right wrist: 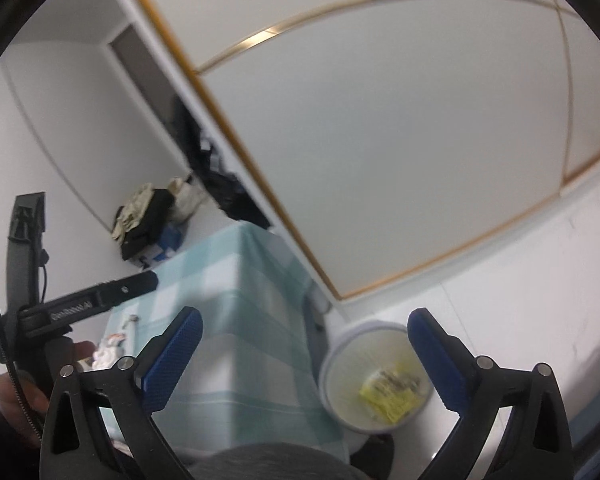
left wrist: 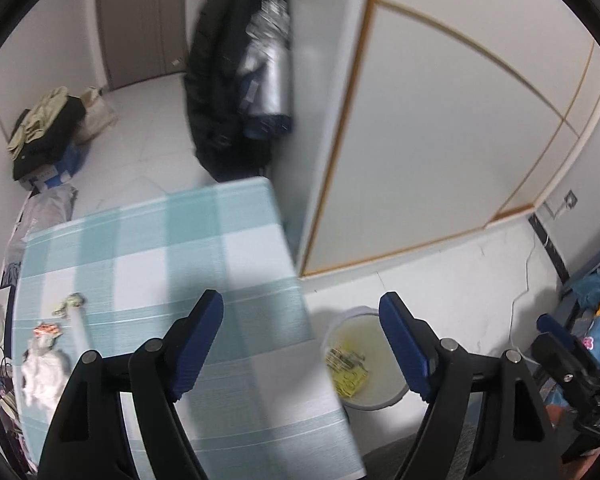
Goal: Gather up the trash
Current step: 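Swing both tools back over the table toward the remaining trash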
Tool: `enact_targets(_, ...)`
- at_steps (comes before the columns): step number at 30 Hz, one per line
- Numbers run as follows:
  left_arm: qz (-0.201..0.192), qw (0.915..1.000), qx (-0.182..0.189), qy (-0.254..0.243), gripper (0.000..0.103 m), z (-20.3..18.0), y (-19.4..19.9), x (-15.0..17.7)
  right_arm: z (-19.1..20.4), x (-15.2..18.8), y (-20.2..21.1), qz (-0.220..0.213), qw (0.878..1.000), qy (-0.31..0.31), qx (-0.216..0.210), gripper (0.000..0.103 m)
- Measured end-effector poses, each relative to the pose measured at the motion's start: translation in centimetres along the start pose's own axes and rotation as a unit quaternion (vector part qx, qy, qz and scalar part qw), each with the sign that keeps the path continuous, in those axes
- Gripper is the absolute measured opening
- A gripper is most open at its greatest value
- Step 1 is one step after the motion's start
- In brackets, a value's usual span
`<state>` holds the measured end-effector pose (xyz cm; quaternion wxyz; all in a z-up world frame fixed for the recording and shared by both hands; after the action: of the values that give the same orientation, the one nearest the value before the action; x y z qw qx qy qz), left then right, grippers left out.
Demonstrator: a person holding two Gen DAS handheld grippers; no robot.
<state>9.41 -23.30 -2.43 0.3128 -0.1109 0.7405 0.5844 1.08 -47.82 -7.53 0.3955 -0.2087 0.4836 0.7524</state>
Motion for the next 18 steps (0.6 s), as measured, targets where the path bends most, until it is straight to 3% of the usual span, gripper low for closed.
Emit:
enact_targets(7, -0.045, 0.998, -0.025, 0.036, 0.082, 4.9, 4.0, 0.5, 6.8, -0.6, 0.8, -0.025, 0.997, 0.045, -0.06, 0.103)
enact_targets(18, -0.115, 0.9862, -0.082, 0.087, 0.085, 13.1, 9.0, 2.5, 15.9, 0.7, -0.5, -0.06, 0.987, 0.127, -0.083, 0.103)
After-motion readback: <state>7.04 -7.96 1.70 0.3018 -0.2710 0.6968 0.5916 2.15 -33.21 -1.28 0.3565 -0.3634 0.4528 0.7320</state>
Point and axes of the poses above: each gripper's, at about its wrist camera, not at the fingertips, and y roughly against the way its jaws point, z to its left, x to its underside, the point moved 1 cm from there along -y, roughly the way its jaws point, and after that the axes turned 1 degree about -z, right-handed, at the moved point
